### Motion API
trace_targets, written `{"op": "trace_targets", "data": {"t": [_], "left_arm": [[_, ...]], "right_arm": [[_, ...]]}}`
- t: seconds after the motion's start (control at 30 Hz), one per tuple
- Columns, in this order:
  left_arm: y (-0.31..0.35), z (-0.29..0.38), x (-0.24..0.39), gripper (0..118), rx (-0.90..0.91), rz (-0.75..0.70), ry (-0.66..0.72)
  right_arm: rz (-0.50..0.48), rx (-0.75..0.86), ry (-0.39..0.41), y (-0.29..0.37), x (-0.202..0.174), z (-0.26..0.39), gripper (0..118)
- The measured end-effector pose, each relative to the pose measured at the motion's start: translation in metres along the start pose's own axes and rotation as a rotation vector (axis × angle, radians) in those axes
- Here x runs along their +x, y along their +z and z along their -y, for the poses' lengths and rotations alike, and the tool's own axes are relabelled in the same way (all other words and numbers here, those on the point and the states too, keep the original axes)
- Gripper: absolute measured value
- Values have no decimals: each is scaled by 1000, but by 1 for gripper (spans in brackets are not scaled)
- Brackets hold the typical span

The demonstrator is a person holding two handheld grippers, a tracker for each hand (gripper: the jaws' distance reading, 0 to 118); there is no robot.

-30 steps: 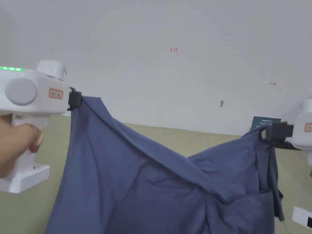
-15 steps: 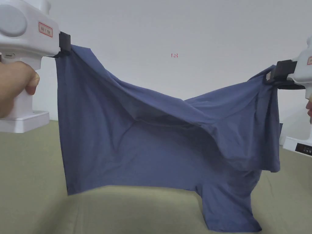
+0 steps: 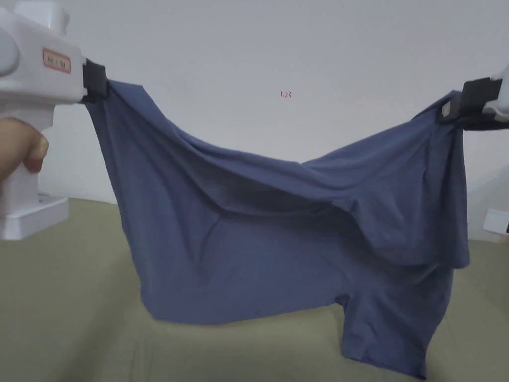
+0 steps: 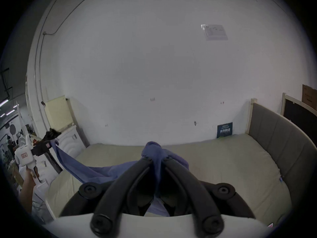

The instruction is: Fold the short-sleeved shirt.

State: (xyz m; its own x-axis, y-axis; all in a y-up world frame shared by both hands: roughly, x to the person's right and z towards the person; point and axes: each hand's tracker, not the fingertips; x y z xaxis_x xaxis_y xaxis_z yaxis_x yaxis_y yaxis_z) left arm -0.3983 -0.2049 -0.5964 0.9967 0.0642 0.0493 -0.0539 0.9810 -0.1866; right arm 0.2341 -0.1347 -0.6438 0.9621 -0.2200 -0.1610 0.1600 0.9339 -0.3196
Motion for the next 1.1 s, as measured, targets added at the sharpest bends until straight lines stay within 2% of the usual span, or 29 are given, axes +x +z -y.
{"op": "trace_targets", "data": {"t": [0.23,0.57,0.77,0.9,1.1], "left_arm": [[50,63,-5,0,-80,40,43],[147,153,-20,0,-140,71,99],[183,216,-28,0,-232,68,145],[201,258,-31,0,-298,67,196],[225,315,-34,0,-410,32,228]], "right_arm": [[-25,-136,-21,40,8,65,4],[16,-321,-43,102,29,158,4],[42,-426,-102,121,47,228,4],[88,-509,-176,121,60,277,4],[147,-591,-209,123,76,337,4]]}}
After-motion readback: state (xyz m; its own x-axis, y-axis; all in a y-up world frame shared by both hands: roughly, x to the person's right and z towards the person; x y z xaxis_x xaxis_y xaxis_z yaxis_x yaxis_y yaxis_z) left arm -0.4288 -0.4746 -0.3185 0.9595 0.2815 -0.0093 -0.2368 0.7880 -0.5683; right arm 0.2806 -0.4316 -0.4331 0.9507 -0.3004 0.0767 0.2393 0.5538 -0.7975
